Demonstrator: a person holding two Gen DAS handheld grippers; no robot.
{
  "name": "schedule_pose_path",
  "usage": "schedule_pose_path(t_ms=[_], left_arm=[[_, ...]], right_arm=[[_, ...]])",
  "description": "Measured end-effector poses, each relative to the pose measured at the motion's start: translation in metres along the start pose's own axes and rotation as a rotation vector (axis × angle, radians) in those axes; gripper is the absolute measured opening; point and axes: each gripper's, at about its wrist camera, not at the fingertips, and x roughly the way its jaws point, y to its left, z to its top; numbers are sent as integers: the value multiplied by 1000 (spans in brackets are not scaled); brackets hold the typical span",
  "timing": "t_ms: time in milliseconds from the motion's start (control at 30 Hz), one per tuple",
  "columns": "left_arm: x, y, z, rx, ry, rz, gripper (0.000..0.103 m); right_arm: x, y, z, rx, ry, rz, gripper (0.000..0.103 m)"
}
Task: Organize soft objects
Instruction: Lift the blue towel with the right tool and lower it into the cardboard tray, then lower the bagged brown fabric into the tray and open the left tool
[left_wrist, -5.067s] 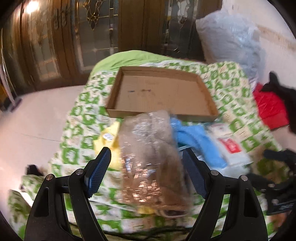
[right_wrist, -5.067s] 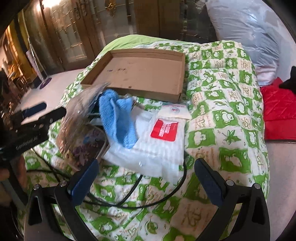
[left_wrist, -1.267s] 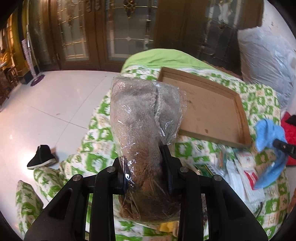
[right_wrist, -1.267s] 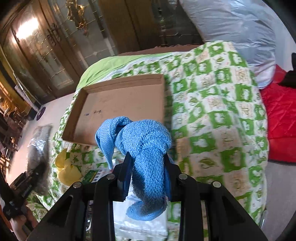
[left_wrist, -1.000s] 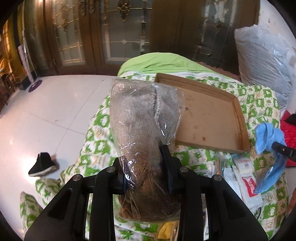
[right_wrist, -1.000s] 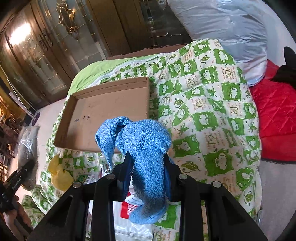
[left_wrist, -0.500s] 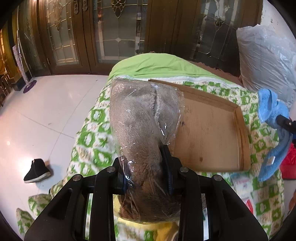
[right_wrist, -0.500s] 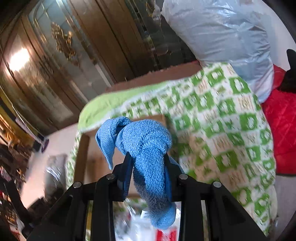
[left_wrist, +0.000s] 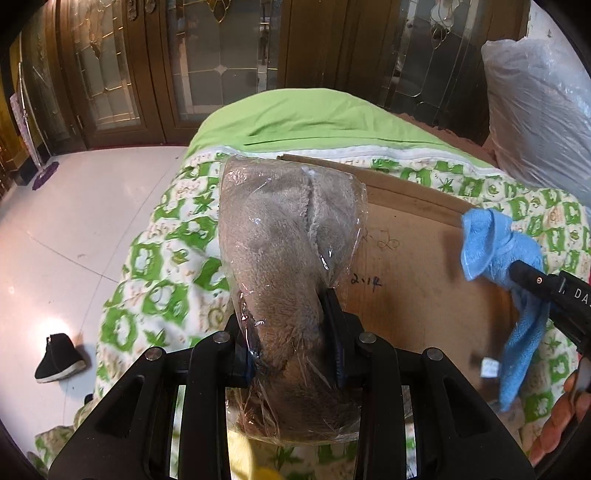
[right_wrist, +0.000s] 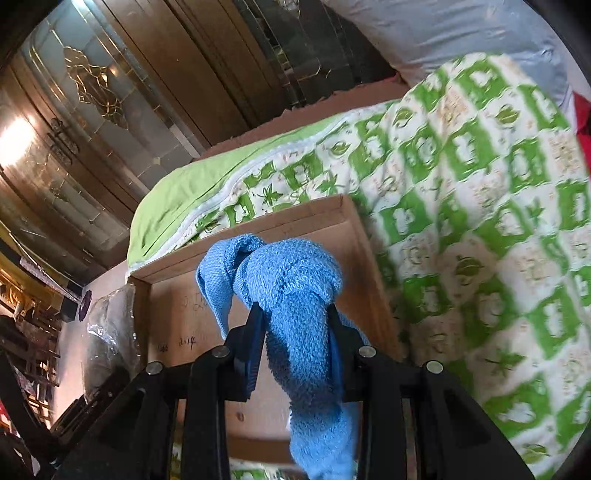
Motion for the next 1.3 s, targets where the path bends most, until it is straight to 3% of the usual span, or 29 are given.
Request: schedule_pose_path(t_ms=[300, 567, 667, 733, 867, 1067, 1133, 1200, 1300], left_arm=[[31, -8, -2, 33, 17, 9, 30], [36, -14, 0, 54, 2, 21, 30], [33, -15, -3, 70, -1, 33, 36], [31, -19, -6, 92, -2, 41, 41], [23, -23, -10, 122, -12, 54, 41], [-2, -26, -14, 124, -36, 29, 42], [-13, -28, -17, 140, -53, 31, 47], [-26, -30, -20, 152, -73, 26, 61], [-44, -33, -25, 175, -93, 18, 61]], right_arm=[[28, -21, -4, 7, 6, -44, 32], [28, -14, -4, -36, -26, -61, 33], [28, -10, -5, -45, -29, -86, 40], [25, -7, -6, -60, -43, -96, 55], [18, -2, -8, -100, -58, -131, 71], [-2, 0, -10, -119, -80, -135, 74], [-8, -2, -12, -120, -77, -135, 75], [-14, -6, -15, -118, -75, -133, 75], [-24, -6, -19, -119, -70, -128, 75]])
